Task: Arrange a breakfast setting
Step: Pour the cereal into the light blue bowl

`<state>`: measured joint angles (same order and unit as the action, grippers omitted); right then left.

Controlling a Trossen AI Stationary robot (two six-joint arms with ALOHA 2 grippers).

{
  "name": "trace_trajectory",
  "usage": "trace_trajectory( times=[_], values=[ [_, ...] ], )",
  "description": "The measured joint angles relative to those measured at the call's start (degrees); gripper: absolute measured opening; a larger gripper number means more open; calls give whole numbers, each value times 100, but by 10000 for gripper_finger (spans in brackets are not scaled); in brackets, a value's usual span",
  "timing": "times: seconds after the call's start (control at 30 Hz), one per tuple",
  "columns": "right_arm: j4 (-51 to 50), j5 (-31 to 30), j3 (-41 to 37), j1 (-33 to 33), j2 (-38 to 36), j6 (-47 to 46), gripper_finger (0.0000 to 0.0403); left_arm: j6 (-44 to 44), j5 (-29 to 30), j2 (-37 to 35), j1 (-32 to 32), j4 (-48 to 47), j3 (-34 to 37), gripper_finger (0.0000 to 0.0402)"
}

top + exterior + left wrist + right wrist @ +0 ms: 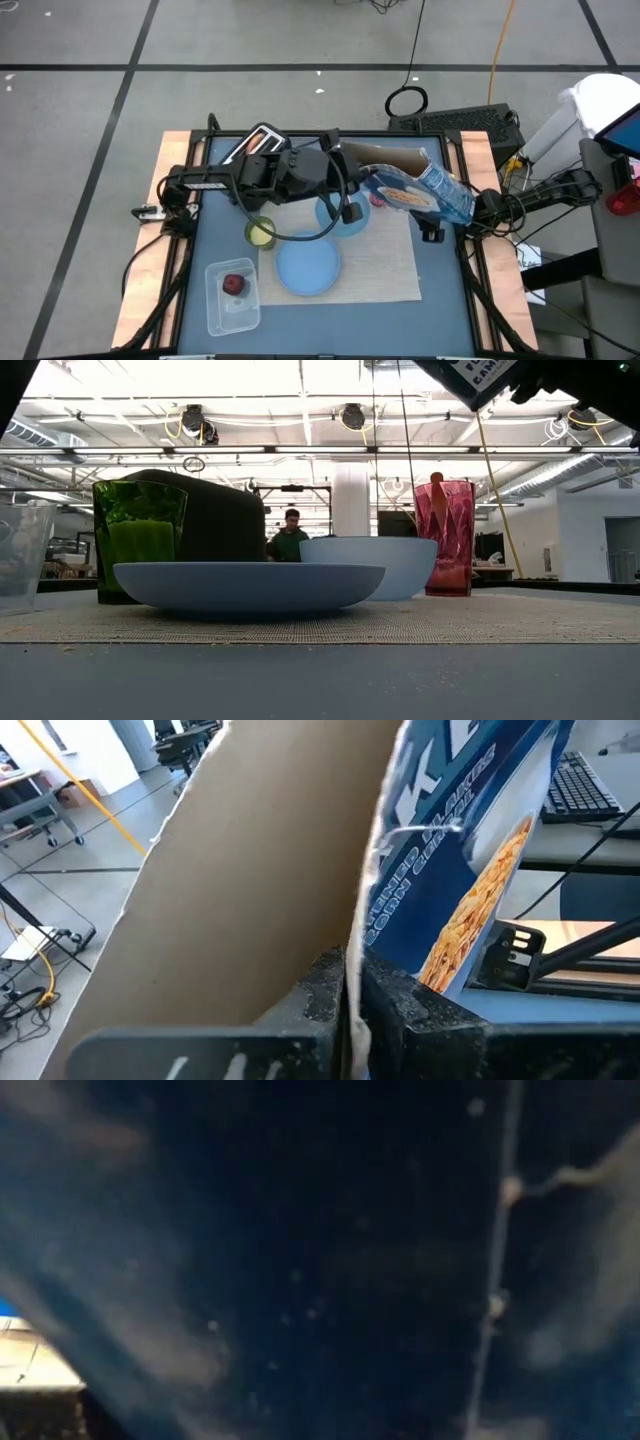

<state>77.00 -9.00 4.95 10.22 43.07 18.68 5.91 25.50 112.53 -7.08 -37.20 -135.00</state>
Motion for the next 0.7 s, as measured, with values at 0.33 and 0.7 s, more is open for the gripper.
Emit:
trace_trajectory(
  times=[0.33, 0.7],
  values=[
    [-196, -12, 0, 0, 4, -429, 288, 22, -7, -42, -22, -40, 0, 113],
    [-666, -304, -1, 2, -146, -475, 287, -114, -4, -339, -70, -857, -5, 133]
  ],
)
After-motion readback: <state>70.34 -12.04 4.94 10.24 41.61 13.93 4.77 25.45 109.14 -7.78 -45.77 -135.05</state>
